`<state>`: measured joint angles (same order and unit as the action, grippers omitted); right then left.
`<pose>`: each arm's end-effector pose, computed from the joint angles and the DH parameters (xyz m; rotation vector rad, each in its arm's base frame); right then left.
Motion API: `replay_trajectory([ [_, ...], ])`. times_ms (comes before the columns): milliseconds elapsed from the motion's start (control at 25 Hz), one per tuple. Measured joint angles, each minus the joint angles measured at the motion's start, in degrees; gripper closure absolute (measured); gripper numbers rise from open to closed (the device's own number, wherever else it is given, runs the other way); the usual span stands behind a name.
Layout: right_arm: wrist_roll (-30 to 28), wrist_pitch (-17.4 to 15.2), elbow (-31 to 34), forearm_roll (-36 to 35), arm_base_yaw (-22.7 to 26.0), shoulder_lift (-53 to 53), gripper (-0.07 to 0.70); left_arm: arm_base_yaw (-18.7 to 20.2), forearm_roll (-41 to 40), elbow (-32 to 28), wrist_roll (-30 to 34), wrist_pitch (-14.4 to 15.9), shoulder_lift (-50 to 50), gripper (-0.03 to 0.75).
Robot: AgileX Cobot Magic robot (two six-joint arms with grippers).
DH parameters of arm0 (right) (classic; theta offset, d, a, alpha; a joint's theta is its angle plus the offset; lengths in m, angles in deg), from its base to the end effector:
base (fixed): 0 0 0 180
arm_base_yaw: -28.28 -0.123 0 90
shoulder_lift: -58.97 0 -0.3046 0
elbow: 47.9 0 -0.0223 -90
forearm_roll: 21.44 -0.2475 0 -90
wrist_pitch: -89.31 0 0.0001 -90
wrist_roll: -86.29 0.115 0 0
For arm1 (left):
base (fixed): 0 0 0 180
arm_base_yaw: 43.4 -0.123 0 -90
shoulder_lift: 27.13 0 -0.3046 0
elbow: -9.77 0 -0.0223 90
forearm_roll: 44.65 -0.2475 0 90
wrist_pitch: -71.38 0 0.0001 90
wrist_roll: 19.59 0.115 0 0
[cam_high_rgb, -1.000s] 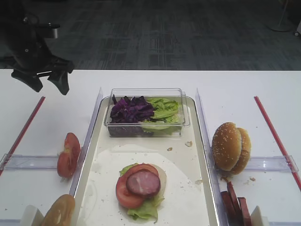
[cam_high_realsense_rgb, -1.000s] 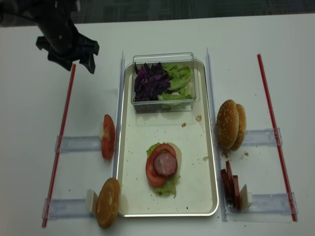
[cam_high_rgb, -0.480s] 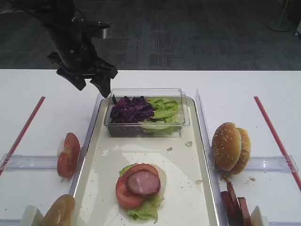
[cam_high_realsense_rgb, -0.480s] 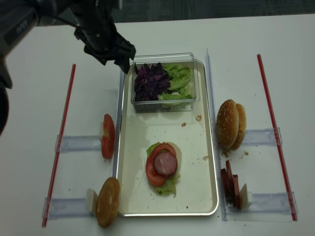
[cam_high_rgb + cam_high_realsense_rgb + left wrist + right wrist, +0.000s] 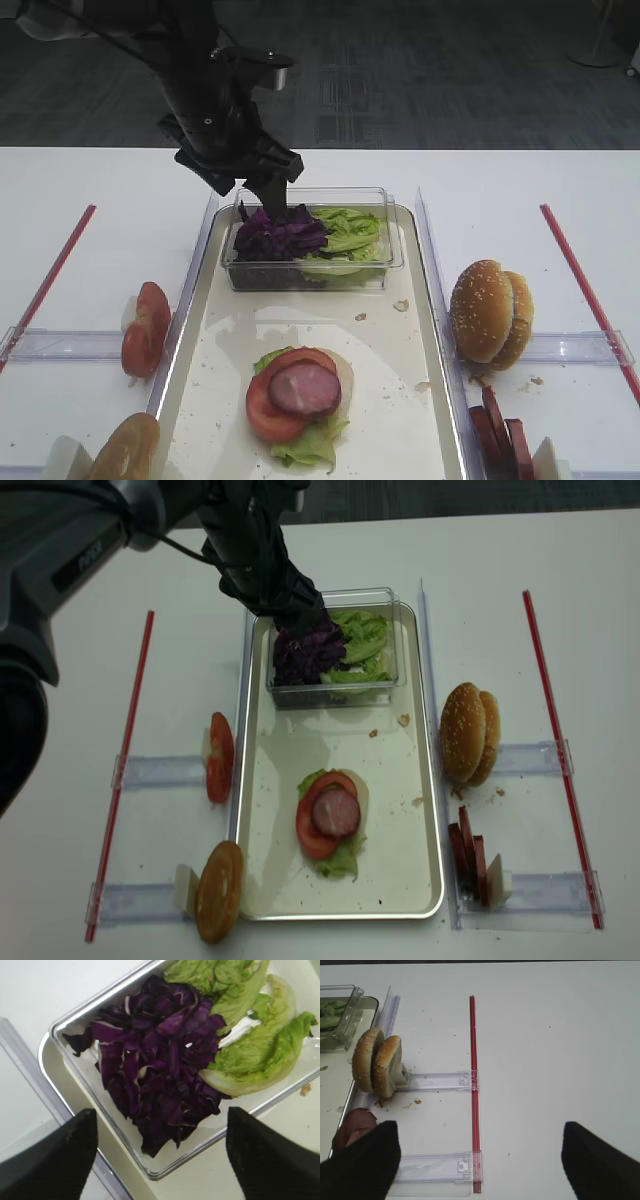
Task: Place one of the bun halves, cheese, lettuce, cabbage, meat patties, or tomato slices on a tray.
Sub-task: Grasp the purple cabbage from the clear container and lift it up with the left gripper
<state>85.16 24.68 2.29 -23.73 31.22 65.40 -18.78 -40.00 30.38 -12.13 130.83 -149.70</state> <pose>-0.0098 0.0047 0.2522 0.0300 2.1153 0.0061 0.4033 -0.1937 0.2415 0.7405 2.7283 -0.1762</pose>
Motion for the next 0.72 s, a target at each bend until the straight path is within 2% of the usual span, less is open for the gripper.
replay_trajectory([
  [320,0.00,0.00,0.00,0.00,0.00,0.00,-0.034,2.39,0.00,0.00,0.00,-2.35,0.00,0.223],
  [720,0.00,0.00,0.00,0.00,0.00,0.00,-0.034,2.78,0.11,0.00,0.00,-2.69,0.00,0.223],
])
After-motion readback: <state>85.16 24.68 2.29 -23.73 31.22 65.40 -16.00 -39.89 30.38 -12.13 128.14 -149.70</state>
